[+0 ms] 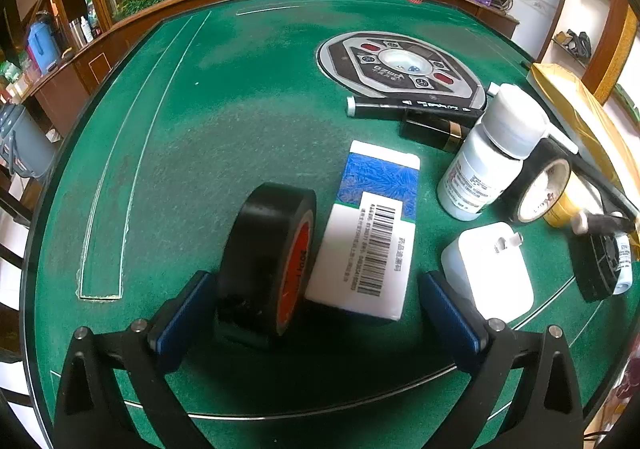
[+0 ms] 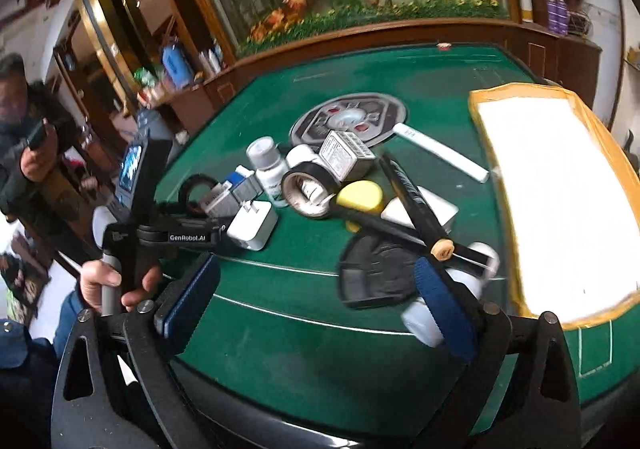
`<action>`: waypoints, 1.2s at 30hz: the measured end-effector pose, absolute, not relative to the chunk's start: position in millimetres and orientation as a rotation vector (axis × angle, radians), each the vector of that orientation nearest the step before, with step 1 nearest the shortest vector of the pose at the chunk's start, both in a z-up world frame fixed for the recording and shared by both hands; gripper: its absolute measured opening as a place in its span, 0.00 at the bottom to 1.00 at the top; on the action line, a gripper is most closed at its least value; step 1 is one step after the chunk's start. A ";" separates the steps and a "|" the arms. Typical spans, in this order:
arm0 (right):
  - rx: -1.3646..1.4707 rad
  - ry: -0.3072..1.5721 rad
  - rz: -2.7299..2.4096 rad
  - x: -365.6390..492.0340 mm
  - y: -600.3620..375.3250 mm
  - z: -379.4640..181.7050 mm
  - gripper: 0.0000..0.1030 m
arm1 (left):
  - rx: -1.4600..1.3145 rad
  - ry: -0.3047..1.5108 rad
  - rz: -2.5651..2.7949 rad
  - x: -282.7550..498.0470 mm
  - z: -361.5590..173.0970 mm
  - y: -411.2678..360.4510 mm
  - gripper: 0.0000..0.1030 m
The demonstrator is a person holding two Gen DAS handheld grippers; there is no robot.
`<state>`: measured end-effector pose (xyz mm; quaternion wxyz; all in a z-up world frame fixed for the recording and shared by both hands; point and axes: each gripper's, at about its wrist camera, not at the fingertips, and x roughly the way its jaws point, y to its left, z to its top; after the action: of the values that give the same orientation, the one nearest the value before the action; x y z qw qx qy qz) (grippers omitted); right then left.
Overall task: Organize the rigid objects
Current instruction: 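Move the left tool to the black tape roll and close on it, then lift the black tape roll off the table with the left tool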
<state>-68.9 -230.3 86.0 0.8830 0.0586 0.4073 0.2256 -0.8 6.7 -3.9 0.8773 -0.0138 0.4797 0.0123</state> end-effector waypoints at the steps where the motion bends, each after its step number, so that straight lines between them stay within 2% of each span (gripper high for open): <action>1: 0.127 0.847 0.451 -71.4 -234.2 86.8 0.91 | -0.029 1.002 0.027 -1.2 -3.3 7.8 0.99; 3: 0.136 0.851 0.431 -69.9 -240.0 86.8 0.82 | -0.048 1.019 0.024 -0.5 -2.1 12.8 0.97; 5: 0.146 0.843 0.412 -71.7 -250.3 88.3 0.81 | -0.060 1.033 0.016 0.8 -0.1 17.2 0.92; 7: 0.163 0.839 0.405 -73.1 -258.5 87.7 0.81 | -0.063 1.038 0.015 3.1 2.0 20.1 0.84; 9: 0.183 0.835 0.409 -74.5 -264.8 86.0 0.81 | -0.043 1.042 0.002 5.8 4.6 18.0 0.68; 10: 0.186 0.832 0.408 -75.4 -266.2 85.5 0.81 | -0.030 1.046 -0.006 7.3 5.4 15.7 0.66; 19: 0.188 0.867 0.418 -77.9 -270.3 75.9 0.81 | -0.015 1.052 -0.025 18.9 4.9 10.9 0.65; 20: 0.182 0.875 0.421 -77.9 -268.7 74.6 0.81 | -0.018 1.054 -0.030 17.6 5.3 12.1 0.62; 21: 0.179 0.882 0.421 -78.0 -267.2 73.6 0.81 | -0.025 1.046 -0.039 13.4 6.6 14.5 0.50; 22: 0.173 0.888 0.423 -78.3 -265.8 72.4 0.81 | -0.027 1.041 -0.048 10.6 8.1 16.4 0.49; 31: 0.160 0.910 0.439 -73.0 -258.9 63.1 0.81 | -0.169 1.050 -0.136 -13.1 12.9 53.4 0.50; 36: 0.146 0.911 0.449 -73.3 -253.8 62.6 0.81 | -0.128 1.042 -0.141 -20.5 17.8 54.5 0.58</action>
<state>-73.3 -253.8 62.6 0.8712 0.0700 0.4359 0.2148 -20.5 54.5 17.8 0.8629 -0.0613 0.4970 -0.0672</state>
